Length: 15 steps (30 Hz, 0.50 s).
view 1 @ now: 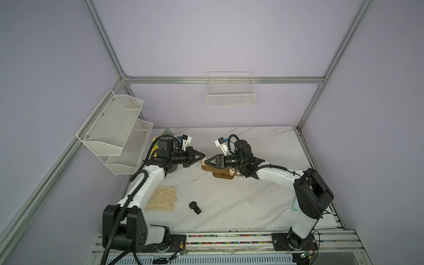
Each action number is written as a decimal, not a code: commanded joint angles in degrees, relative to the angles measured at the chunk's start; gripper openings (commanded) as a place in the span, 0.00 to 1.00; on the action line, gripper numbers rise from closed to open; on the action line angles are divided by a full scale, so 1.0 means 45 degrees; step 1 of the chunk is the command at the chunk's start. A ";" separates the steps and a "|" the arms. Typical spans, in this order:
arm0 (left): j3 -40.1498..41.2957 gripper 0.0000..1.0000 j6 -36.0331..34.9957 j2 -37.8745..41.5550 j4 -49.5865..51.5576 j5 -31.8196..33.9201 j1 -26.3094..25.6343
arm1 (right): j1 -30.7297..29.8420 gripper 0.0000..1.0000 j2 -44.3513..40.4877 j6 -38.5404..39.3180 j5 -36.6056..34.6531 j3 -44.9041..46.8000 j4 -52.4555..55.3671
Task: Place watch on stand
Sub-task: Pick up the watch at the center of the board.
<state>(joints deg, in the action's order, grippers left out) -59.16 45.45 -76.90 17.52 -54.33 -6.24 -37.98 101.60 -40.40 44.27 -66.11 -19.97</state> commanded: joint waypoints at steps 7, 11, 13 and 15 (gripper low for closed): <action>-0.0105 0.04 0.1409 0.0089 -0.2082 -0.0891 0.0120 | -0.0018 0.38 0.0005 -0.0781 0.0803 -0.0118 -0.2101; -0.0062 0.04 0.1531 0.0048 -0.2238 -0.0938 0.0137 | -0.0018 0.38 0.0016 -0.0787 0.0768 -0.0240 -0.2239; -0.0056 0.04 0.1521 0.0090 -0.2247 -0.0937 0.0124 | 0.0002 0.38 0.0000 -0.0755 0.0786 -0.0323 -0.2248; -0.0038 0.04 0.1527 0.0080 -0.2249 -0.0936 0.0126 | 0.0011 0.38 -0.0032 -0.0738 0.0787 -0.0355 -0.2255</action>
<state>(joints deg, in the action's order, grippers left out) -59.13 51.48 -76.93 10.24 -56.82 -6.00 -37.98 102.24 -42.87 47.11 -66.11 -27.07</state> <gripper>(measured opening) 0.048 0.378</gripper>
